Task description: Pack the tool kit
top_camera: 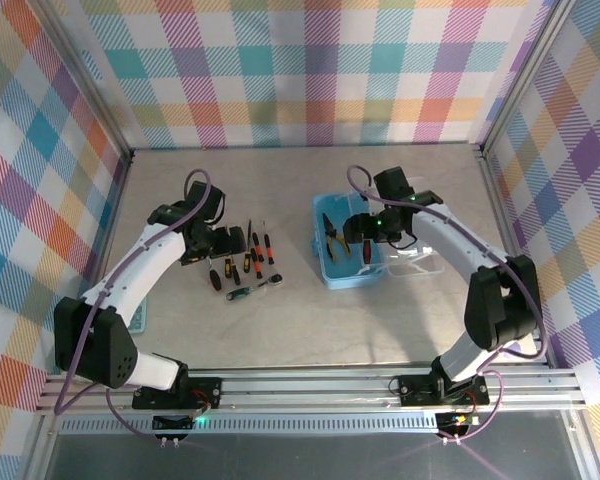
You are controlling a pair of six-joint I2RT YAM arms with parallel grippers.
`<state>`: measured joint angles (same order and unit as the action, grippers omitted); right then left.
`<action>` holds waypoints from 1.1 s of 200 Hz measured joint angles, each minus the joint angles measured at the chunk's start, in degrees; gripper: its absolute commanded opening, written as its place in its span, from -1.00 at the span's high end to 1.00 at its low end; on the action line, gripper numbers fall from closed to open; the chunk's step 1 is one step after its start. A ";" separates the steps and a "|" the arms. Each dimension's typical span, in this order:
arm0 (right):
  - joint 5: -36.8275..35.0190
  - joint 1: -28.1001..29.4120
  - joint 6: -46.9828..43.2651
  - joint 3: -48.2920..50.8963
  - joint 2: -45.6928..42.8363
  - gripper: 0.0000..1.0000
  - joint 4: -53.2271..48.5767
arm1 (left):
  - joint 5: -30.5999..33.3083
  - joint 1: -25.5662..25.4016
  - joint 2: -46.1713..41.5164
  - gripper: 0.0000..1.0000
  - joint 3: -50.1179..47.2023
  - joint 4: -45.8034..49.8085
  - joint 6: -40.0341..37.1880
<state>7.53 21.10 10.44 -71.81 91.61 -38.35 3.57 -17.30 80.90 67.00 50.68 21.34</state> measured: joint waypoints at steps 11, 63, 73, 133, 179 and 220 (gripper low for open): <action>0.48 0.00 -0.24 -0.02 -1.88 -0.98 -0.28 | 0.00 0.00 0.76 -0.98 -0.35 -0.02 0.00; 2.08 -0.04 -1.36 -0.26 -8.37 -0.98 -1.97 | -0.11 0.00 4.70 -0.69 -0.81 -1.84 0.07; 2.38 -0.04 -1.55 -0.26 -8.94 -0.98 -2.16 | -0.24 0.00 5.68 -0.57 -0.83 -2.25 0.09; 3.67 1.05 -1.97 -0.20 -9.84 -0.97 -2.91 | 0.66 0.00 13.46 0.02 -1.07 -5.27 -0.04; 3.67 1.11 -1.97 -0.07 -9.84 -0.98 -2.91 | 2.32 0.22 19.69 0.11 -0.90 -6.12 -0.22; 3.67 1.11 -1.97 0.35 -9.84 -0.98 -2.91 | 3.15 0.74 22.80 0.17 -0.33 -6.56 -0.85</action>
<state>11.20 22.22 8.47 -71.46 81.78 -41.25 6.72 -16.56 103.70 66.67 44.12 20.49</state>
